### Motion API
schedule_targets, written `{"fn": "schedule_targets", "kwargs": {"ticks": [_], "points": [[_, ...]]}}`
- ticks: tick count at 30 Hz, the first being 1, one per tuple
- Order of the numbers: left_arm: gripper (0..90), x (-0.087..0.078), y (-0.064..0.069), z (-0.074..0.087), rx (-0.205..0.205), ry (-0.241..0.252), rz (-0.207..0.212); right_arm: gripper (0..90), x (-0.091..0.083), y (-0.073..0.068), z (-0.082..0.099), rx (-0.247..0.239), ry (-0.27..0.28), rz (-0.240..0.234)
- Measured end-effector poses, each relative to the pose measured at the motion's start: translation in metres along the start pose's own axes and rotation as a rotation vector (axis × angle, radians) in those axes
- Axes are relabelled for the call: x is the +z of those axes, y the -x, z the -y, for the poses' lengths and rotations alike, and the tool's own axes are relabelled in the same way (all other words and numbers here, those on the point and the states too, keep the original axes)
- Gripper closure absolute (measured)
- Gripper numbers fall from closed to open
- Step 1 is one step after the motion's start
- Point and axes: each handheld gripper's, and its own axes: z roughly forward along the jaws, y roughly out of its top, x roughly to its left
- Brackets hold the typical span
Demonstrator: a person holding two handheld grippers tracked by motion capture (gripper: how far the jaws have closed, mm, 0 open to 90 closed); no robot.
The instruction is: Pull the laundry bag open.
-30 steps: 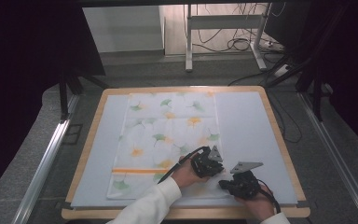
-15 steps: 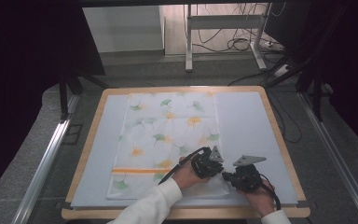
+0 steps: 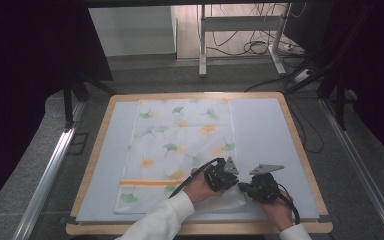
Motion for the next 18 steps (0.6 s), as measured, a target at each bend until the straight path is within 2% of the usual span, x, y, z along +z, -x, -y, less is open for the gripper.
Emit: {"fn": "schedule_targets", "kwargs": {"ticks": [7, 10, 18], "points": [[84.8, -0.004, -0.004, 0.004, 0.003, -0.019, -0.001, 89.4, 0.0, 0.001, 0.0, 0.006, 0.0, -0.007], [84.8, -0.006, -0.005, 0.008, -0.01, -0.007, 0.002, 89.4, 0.0, 0.001, 0.0, 0.005, 0.0, -0.006], [84.8, -0.011, -0.007, 0.013, -0.026, -0.011, 0.0, 89.4, 0.0, 0.001, 0.0, 0.005, 0.0, -0.01]]}}
